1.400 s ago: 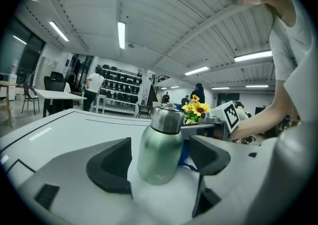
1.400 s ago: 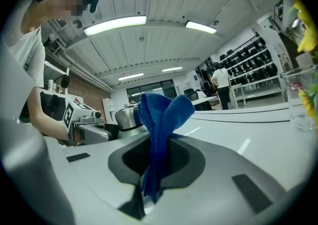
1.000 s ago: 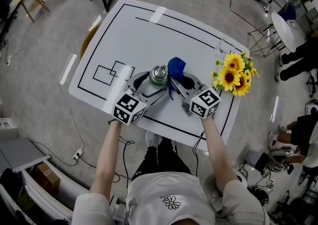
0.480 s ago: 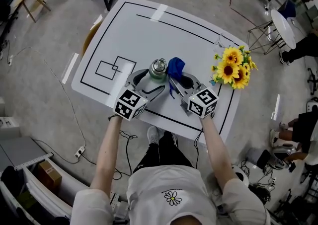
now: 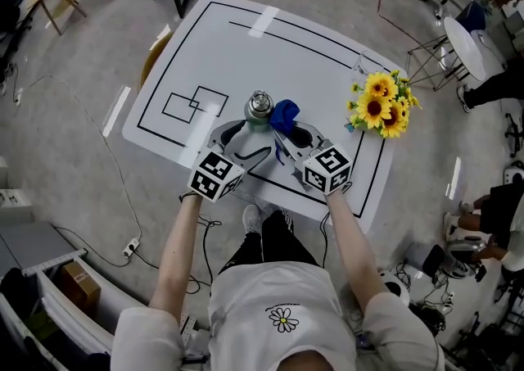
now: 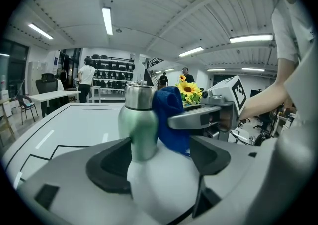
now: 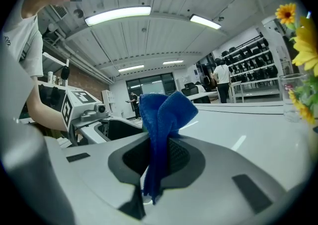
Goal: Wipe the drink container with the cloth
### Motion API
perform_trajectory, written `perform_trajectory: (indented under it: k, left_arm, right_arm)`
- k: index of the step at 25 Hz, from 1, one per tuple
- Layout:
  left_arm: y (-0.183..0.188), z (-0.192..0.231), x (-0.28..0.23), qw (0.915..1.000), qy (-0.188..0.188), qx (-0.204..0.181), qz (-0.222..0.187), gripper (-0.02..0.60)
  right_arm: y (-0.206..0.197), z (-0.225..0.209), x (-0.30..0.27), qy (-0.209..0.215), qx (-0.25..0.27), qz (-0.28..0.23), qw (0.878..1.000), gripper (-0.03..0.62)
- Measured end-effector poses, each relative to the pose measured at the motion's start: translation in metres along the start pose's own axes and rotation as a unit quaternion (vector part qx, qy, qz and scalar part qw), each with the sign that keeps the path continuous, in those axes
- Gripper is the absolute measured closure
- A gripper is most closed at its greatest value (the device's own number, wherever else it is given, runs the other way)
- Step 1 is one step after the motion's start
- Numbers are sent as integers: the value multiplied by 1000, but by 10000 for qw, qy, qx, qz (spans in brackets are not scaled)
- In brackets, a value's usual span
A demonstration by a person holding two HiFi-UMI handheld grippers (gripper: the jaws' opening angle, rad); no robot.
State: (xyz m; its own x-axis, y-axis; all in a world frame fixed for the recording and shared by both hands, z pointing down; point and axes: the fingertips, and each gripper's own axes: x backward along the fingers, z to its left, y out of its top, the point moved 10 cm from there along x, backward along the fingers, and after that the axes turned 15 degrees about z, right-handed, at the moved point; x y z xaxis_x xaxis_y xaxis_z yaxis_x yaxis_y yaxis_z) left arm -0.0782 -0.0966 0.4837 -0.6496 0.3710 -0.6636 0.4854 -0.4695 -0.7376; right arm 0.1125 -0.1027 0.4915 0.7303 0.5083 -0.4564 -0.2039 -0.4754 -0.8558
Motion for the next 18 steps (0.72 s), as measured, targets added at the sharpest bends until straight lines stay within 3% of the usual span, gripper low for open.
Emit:
perform_trajectory:
  k: [6,10,18]
  left_arm:
    - [-4,-4,3,9999,-126,-82,-24,225]
    - [-3,11,8,9999,24,-36,-102,224]
    - [17,42,-4,9992,-43,-380,66,224]
  right_arm:
    - [0,6,0,-14,70,43,10000,553]
    - [0,6,1,-68,73,62,9999,553]
    - [1,5,-1,-122,72,68,9999,553]
